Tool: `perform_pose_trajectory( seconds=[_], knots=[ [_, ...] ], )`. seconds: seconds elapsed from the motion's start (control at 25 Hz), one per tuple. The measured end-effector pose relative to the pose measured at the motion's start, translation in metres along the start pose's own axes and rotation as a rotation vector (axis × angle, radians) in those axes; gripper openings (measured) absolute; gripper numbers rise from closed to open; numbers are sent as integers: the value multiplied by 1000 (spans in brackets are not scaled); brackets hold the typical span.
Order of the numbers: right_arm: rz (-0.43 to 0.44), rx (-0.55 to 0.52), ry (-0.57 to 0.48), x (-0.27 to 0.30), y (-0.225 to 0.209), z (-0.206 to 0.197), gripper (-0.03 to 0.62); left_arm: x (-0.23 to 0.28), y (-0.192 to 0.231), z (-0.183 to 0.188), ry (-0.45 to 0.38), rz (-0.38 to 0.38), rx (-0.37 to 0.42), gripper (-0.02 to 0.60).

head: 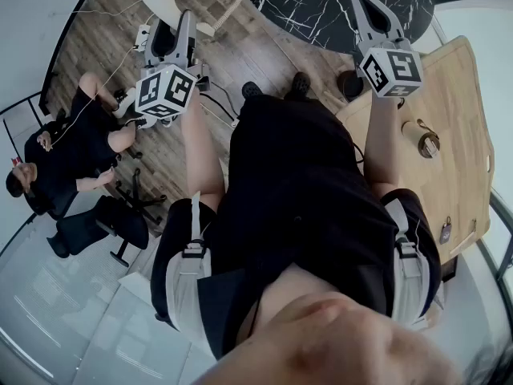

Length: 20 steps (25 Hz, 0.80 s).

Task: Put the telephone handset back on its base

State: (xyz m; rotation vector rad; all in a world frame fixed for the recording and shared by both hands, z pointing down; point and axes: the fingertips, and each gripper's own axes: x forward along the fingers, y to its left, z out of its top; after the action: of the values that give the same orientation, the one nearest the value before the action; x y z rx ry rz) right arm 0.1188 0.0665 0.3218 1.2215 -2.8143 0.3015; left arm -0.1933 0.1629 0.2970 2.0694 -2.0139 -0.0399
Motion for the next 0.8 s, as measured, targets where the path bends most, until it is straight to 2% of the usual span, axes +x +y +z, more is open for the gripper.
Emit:
perform_pose_trajectory(
  seconds=[0.48, 0.6, 0.8],
  knots=[
    [41, -25, 16, -1, 5, 5, 31, 6, -18, -13, 26, -18, -21, 229],
    [77, -30, 21, -2, 8, 3, 31, 8, -25, -14, 26, -21, -21, 229],
    [119, -40, 44, -6, 11, -8, 31, 10, -39, -22, 68, -9, 71, 229]
  ],
)
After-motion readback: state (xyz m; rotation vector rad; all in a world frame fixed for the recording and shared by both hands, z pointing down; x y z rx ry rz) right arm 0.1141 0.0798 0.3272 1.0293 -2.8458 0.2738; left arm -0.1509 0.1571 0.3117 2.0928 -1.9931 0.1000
